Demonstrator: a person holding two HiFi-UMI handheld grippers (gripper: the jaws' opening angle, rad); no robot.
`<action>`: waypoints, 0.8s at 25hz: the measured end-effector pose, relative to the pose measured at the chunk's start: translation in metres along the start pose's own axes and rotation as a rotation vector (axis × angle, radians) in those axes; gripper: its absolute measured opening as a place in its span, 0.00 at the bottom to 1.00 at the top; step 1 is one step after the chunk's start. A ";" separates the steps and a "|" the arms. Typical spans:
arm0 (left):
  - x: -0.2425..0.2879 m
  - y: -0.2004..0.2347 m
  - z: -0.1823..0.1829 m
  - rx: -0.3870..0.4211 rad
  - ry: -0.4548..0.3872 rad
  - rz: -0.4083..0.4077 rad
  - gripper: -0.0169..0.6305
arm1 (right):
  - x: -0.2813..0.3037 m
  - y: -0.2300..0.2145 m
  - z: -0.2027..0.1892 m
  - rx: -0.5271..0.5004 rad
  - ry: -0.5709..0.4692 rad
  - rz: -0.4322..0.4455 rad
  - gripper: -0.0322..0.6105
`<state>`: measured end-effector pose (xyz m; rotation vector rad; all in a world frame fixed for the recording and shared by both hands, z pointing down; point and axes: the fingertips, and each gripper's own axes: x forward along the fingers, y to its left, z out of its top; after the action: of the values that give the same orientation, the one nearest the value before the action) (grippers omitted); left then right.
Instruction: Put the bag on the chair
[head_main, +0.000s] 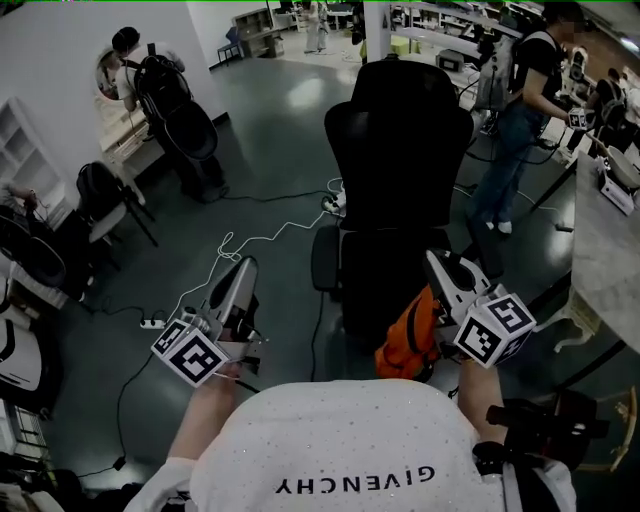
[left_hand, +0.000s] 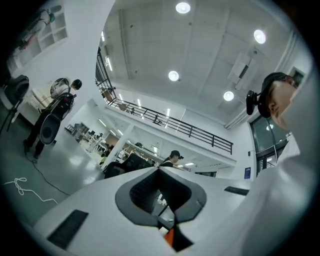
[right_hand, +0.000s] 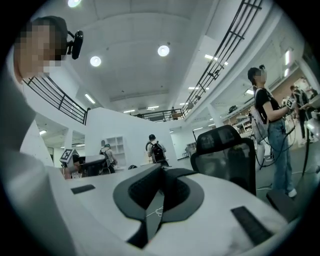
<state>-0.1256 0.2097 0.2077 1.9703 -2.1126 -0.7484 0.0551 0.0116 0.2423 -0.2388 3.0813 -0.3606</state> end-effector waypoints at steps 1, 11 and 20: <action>0.004 0.000 -0.001 0.017 0.002 -0.002 0.03 | 0.001 -0.003 -0.002 0.003 0.000 0.000 0.05; 0.027 0.017 -0.011 0.026 -0.002 0.003 0.03 | 0.012 -0.013 -0.014 0.015 0.053 -0.002 0.05; 0.039 0.028 -0.026 0.048 0.048 -0.017 0.03 | 0.033 -0.026 -0.020 0.016 0.079 -0.039 0.05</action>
<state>-0.1443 0.1654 0.2344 2.0114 -2.1082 -0.6531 0.0253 -0.0135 0.2670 -0.2918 3.1539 -0.4057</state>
